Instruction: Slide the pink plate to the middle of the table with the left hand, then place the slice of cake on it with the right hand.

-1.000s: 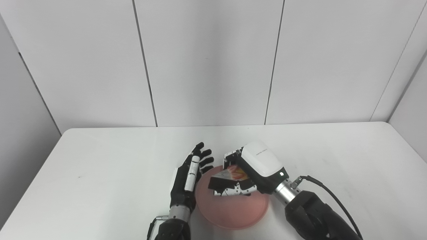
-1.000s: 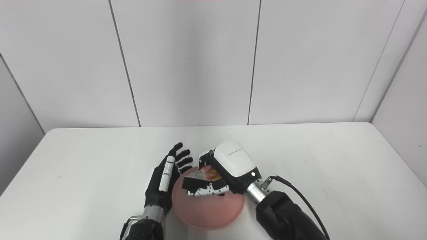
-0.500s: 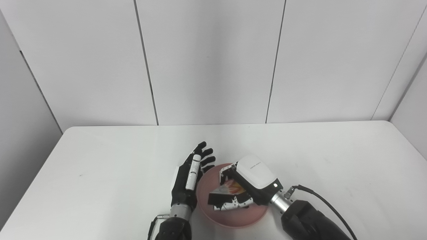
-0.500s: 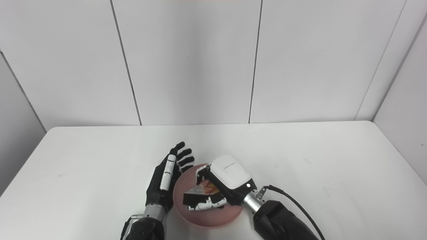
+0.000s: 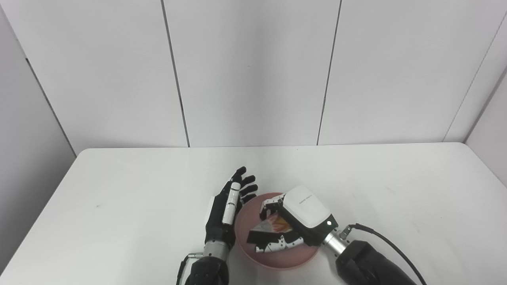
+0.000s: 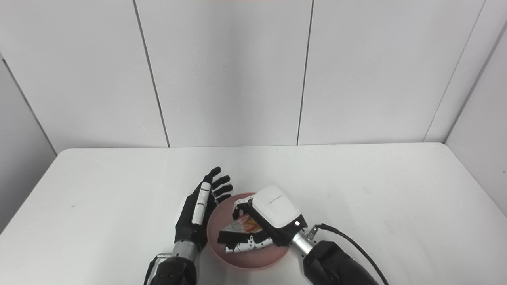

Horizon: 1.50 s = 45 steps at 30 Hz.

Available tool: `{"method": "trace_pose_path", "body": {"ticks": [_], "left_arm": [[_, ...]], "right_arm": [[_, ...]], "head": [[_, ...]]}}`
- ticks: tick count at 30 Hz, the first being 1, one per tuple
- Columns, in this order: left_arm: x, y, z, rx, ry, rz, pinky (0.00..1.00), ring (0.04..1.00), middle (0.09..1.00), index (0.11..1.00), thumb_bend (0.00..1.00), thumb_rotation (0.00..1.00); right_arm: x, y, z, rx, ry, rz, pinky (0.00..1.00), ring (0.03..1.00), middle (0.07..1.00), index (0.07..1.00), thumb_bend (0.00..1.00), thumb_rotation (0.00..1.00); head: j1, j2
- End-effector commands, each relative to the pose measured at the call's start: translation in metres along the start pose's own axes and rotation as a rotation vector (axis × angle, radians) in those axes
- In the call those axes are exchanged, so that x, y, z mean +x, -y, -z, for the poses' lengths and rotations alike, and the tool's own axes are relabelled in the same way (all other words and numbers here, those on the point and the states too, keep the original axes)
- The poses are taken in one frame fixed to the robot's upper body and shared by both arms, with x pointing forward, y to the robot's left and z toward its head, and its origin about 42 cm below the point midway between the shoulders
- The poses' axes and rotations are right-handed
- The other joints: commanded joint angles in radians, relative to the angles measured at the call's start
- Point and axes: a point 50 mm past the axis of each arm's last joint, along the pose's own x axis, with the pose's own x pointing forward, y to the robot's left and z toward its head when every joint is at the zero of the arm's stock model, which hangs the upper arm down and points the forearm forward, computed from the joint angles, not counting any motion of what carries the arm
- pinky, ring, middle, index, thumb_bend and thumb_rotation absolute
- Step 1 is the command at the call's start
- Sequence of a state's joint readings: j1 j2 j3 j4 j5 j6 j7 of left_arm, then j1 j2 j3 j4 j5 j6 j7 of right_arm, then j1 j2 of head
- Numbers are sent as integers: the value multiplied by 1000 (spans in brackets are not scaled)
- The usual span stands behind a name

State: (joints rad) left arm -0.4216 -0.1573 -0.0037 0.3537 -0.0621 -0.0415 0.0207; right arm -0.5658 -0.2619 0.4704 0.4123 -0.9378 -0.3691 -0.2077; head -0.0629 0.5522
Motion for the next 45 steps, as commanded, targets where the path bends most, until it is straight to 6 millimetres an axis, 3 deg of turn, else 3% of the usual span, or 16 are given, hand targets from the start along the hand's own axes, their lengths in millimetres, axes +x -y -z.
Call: {"method": "trace_pose_path", "body": {"ticks": [1,4,7,11,14,18,23,27,30,39,45], "left_arm": [[-9,-3,17,5,-87,-10,751,755,790,837,570,891],[-9,-4,17,9,-89,-8,767,760,795,839,573,899],[-10,-5,16,7,-86,-7,755,758,793,839,570,892],[-10,-8,15,23,-80,-12,783,764,795,840,559,907],[-10,-10,14,31,-76,-21,790,762,791,835,560,904],[-11,-13,12,28,-66,-25,749,766,802,834,572,890],[-15,-16,8,44,-44,-29,779,785,806,828,583,887],[-16,-19,9,49,-20,-35,776,793,804,820,577,872],[-16,-20,9,65,-7,-38,794,809,813,830,573,869],[-18,-20,4,162,68,-127,864,881,882,855,597,913],[-20,-19,4,232,66,-172,986,973,979,957,605,979]], "right_arm": [[12,22,1,-19,45,74,322,403,513,637,654,883],[10,23,0,-2,52,77,385,477,598,719,725,936],[7,23,0,12,58,85,514,613,704,770,802,983],[4,25,0,44,56,111,671,742,800,806,805,1000],[1,28,0,84,44,149,716,778,829,815,796,1000],[-4,32,-3,162,13,244,701,780,828,826,784,1000],[-14,32,-3,338,-54,432,665,783,832,835,751,1000],[-19,31,0,423,-106,516,770,847,874,882,683,1000],[-19,26,3,537,-161,570,809,857,872,856,683,1000],[-36,-13,16,1019,-477,650,775,817,864,874,655,1000],[-45,-28,17,1177,-588,607,781,819,867,876,712,1000]], "head": [[1,0],[-2,3],[-2,5],[-2,9],[-2,10],[-1,13],[-1,19],[-4,18],[-3,19],[1,22],[-3,23]]}}
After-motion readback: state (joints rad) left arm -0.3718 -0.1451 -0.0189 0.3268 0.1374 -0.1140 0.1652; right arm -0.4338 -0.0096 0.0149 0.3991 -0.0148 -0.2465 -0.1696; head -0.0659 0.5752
